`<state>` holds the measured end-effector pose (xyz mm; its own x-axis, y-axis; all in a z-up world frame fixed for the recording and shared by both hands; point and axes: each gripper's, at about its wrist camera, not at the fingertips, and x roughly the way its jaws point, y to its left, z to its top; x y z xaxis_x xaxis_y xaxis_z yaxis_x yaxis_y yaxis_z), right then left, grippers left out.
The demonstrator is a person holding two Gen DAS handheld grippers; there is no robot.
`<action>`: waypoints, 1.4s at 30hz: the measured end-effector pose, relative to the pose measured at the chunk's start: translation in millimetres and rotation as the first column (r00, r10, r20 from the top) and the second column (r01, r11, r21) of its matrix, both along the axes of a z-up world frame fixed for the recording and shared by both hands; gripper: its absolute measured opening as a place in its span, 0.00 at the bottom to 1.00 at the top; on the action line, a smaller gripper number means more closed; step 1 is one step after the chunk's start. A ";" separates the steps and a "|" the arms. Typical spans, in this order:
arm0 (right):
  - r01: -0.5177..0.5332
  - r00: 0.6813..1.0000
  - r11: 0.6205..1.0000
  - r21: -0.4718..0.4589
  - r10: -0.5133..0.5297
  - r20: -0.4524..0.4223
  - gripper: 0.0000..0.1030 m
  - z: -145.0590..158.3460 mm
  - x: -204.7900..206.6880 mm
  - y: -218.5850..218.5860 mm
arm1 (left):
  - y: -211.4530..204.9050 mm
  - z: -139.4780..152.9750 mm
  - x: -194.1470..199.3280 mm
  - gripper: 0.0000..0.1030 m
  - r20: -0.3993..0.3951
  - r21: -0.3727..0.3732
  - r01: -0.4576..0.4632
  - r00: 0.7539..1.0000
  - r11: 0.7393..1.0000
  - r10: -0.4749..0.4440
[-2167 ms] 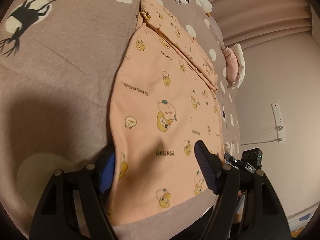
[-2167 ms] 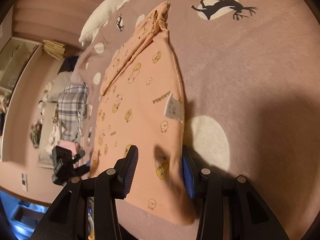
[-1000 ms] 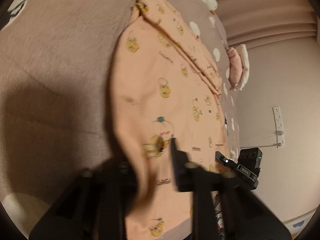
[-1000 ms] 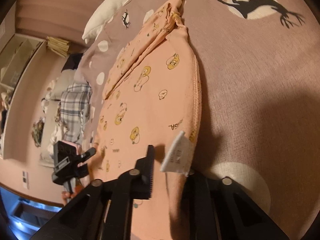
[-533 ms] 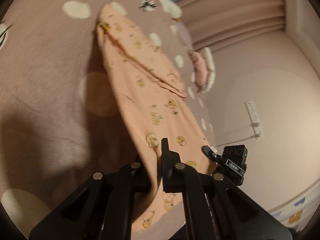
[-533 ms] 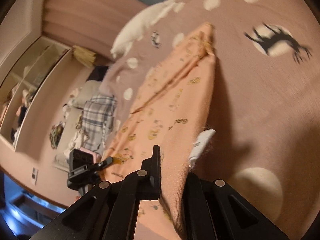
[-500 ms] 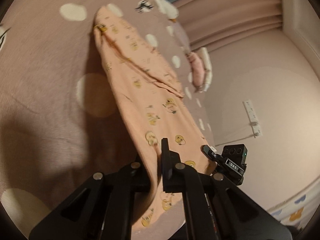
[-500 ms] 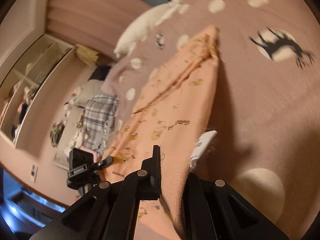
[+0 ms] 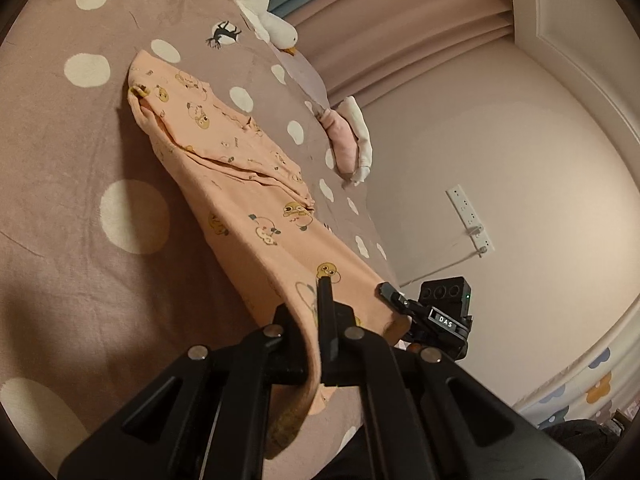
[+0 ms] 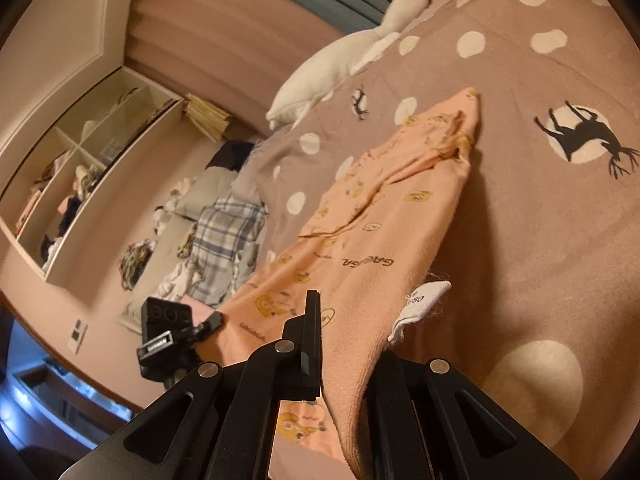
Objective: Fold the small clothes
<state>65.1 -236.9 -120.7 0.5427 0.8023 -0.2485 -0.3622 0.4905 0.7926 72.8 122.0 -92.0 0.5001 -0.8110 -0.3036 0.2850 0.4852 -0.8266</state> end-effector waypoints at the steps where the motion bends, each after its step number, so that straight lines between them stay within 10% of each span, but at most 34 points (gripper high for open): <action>1: -0.003 1.000 1.000 -0.004 0.003 0.001 0.04 0.0 -0.1 -0.4 | -0.6 -1.6 -1.2 0.00 -0.003 -0.005 0.004 1.000 1.000 -0.004; 21: -0.037 0.994 0.997 -0.070 0.030 -0.104 0.04 4.9 -28.3 -19.5 | -28.9 30.5 -59.0 0.00 0.095 -0.065 0.146 0.986 0.987 -0.140; 29: -0.044 0.987 0.995 -0.094 0.029 -0.155 0.04 7.1 -5.3 -11.2 | -19.9 5.5 -39.5 0.00 -0.009 -0.076 0.063 0.998 0.995 -0.064; 42: 0.015 0.995 1.000 -0.025 -0.017 -0.094 0.04 54.4 85.4 -5.8 | 21.5 43.0 45.9 0.00 0.040 -0.101 -0.131 0.990 0.986 0.136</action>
<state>150.5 -242.7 -66.3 0.5285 0.7867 -0.3190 -0.2780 0.5155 0.8105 118.8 143.4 -49.0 0.6176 -0.7608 -0.1996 0.2625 0.4386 -0.8595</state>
